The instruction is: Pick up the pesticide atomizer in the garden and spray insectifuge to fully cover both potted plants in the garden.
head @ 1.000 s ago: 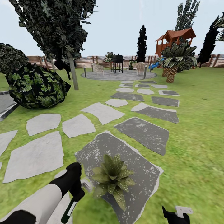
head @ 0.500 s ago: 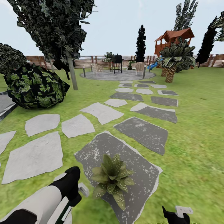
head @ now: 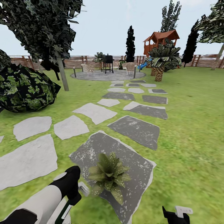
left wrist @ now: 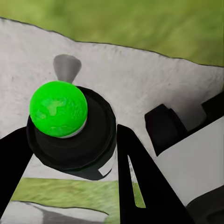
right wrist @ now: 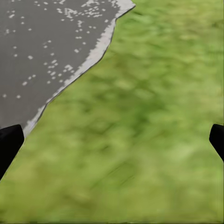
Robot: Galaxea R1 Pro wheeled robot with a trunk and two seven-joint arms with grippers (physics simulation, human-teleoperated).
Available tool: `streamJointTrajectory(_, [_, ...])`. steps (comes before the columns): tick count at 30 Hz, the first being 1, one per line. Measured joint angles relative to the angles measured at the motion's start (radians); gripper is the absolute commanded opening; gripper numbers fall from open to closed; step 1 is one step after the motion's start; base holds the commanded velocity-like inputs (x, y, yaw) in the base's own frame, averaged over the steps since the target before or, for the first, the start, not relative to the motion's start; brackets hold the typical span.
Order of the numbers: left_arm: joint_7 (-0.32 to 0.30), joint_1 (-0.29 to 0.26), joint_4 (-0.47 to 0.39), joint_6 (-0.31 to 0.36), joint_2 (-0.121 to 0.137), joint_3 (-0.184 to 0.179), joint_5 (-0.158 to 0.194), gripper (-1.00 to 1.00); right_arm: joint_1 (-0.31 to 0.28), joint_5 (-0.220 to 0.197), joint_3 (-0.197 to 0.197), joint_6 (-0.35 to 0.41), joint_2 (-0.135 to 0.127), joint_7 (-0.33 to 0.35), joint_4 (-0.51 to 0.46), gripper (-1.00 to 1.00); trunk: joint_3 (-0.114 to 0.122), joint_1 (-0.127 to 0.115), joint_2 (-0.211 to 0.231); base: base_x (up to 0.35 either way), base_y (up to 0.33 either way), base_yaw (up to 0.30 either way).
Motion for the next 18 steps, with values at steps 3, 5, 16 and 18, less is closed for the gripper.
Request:
streamJointTrajectory(3, [0.005,-0.001,-0.001,0.001,0.001,0.000,0.000,-1.00,0.000,0.001,0.000,0.000,0.000,0.000,0.000,1.00,0.000,0.000,0.000,0.028,0.302,-0.001])
streamJointTrajectory(5, [0.008,-0.004,-0.001,0.002,0.001,0.001,0.000,-1.00,0.000,0.001,0.000,0.000,0.000,0.000,0.000,1.00,0.000,0.000,0.000,0.125,0.304,-0.007])
streamJointTrajectory(16, [0.011,-0.004,0.000,-0.001,-0.009,0.003,0.003,-1.00,0.000,0.000,0.000,0.000,0.000,0.000,-0.001,1.00,0.000,0.000,0.000,0.146,0.171,-0.276])
streamJointTrajectory(18, [0.011,-0.003,0.000,-0.002,-0.009,0.002,0.003,-1.00,0.000,-0.001,0.000,0.000,0.000,0.000,-0.001,1.00,0.000,0.000,0.000,0.008,0.006,-0.275])
